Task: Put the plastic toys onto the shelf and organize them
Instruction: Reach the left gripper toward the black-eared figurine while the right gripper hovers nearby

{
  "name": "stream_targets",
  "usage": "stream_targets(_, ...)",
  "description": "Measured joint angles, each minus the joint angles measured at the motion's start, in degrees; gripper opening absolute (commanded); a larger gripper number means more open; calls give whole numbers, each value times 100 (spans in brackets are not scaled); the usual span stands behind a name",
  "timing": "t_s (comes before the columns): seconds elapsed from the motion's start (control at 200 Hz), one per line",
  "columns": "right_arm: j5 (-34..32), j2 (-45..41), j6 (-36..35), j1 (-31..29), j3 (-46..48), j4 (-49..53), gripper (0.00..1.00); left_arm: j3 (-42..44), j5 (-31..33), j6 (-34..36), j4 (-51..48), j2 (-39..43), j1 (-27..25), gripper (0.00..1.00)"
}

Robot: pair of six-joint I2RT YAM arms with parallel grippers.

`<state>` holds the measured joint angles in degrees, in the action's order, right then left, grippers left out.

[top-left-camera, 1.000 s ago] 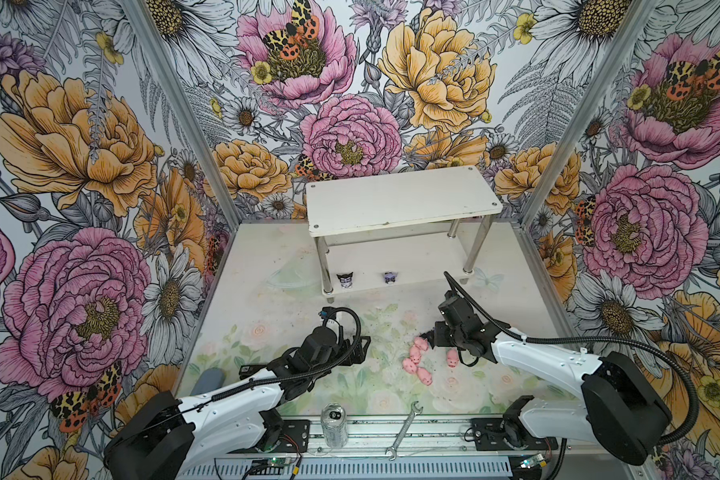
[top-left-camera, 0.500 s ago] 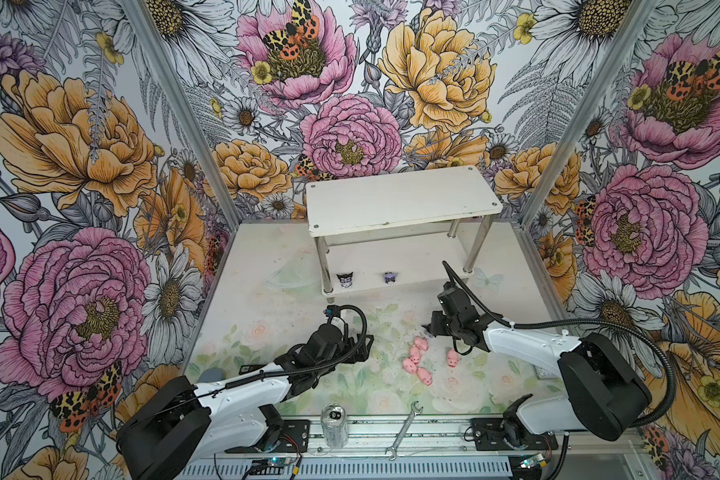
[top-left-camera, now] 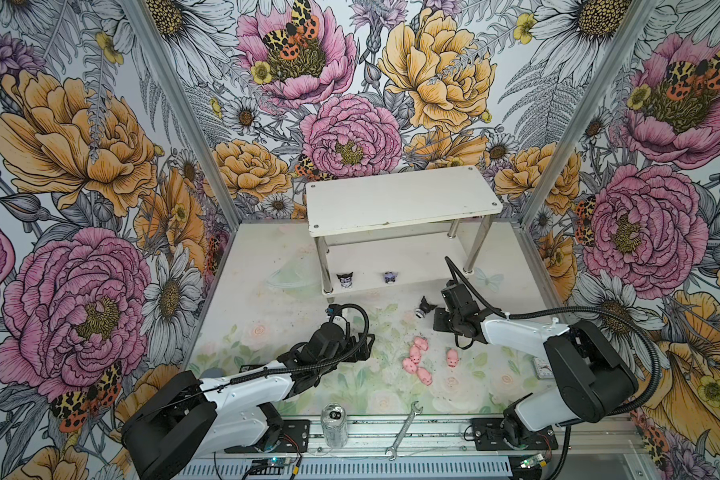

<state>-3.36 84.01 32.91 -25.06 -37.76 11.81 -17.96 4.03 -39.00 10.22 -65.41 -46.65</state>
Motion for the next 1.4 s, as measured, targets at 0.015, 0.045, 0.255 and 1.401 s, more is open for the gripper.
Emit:
stream_targets(0.015,-4,-87,0,2,0,42,0,-2,0,0,0,-4,0,97)
stream_targets(0.045,-4,-232,0,2,0,111,1,-13,0,0,9,-20,0,97)
stream_targets(0.255,129,-901,-2,2,-57,352,57,-188,-20,24,66,-352,0,96)
stream_targets(1.401,1185,584,334,-160,-455,-1084,15,-1117,535,302,-149,-1176,-800,89)
